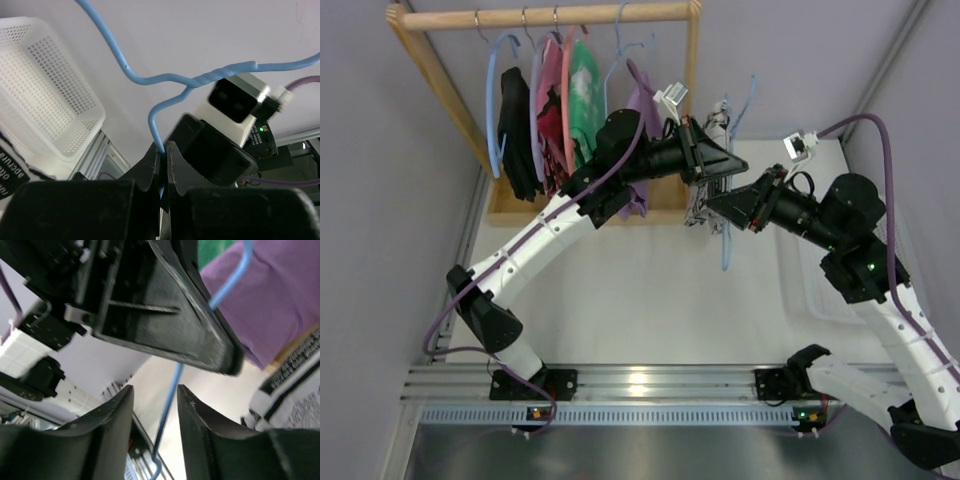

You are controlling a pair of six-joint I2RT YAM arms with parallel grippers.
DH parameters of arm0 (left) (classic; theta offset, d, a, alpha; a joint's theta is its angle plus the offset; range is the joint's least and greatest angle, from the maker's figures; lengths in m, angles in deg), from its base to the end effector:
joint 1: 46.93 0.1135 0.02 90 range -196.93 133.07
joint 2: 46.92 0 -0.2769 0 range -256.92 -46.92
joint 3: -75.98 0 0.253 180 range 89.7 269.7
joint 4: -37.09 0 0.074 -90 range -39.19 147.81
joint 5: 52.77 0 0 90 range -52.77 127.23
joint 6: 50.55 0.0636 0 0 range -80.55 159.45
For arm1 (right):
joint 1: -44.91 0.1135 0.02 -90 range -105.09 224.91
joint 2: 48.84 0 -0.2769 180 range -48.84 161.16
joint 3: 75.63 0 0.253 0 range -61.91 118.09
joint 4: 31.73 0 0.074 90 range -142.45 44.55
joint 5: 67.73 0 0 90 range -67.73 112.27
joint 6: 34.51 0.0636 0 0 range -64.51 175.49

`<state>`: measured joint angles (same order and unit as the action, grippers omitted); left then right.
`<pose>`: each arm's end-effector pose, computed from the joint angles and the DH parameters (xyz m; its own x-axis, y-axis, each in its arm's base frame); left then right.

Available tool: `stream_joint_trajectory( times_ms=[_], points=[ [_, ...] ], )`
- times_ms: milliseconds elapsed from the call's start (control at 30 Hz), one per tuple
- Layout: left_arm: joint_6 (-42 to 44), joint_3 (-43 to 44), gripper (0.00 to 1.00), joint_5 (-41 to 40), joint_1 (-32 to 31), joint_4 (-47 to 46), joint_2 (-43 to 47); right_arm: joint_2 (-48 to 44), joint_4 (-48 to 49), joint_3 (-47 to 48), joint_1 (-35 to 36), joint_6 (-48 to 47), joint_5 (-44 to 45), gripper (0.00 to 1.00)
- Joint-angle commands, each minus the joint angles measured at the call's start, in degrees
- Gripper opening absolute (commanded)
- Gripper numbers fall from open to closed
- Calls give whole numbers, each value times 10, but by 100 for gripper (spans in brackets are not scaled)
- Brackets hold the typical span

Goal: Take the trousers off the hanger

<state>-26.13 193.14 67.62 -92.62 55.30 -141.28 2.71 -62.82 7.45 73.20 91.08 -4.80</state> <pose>0.2583 -0.3107 0.4980 -0.8597 -0.2438 -0.4490 0.4517 0.0478 -0.8909 0.1572 0.1175 0.4637 -0.4733 0.3338 -0.8152 -0.6730 0.4601 0.5791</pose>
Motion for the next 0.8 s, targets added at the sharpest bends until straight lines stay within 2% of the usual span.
stream_joint_trajectory(
  times_ms=[0, 33, 133, 333, 433, 533, 767],
  points=[
    [-10, 10, 0, 4, -6, -70, 7, -14, 104, 12, 16, -78, 4, 46],
    [-11, 8, 0, 4, -6, -70, 9, -25, 100, 5, 16, -90, 14, 51],
    [-9, 1, 0, 2, -6, -67, 11, -63, 90, -28, 16, -133, 82, 55],
    [-5, 12, 0, 8, -4, -65, 16, -139, 64, -82, 16, -232, 176, 69],
    [4, 14, 0, 16, -4, -70, 18, -177, 52, -115, 16, -272, 211, 80],
    [12, 13, 0, 20, -4, -70, 18, -211, 51, -167, 17, -288, 237, 98],
    [41, 54, 0, 32, -4, -80, 16, -270, 74, -264, 16, -370, 282, 99]
  ],
)
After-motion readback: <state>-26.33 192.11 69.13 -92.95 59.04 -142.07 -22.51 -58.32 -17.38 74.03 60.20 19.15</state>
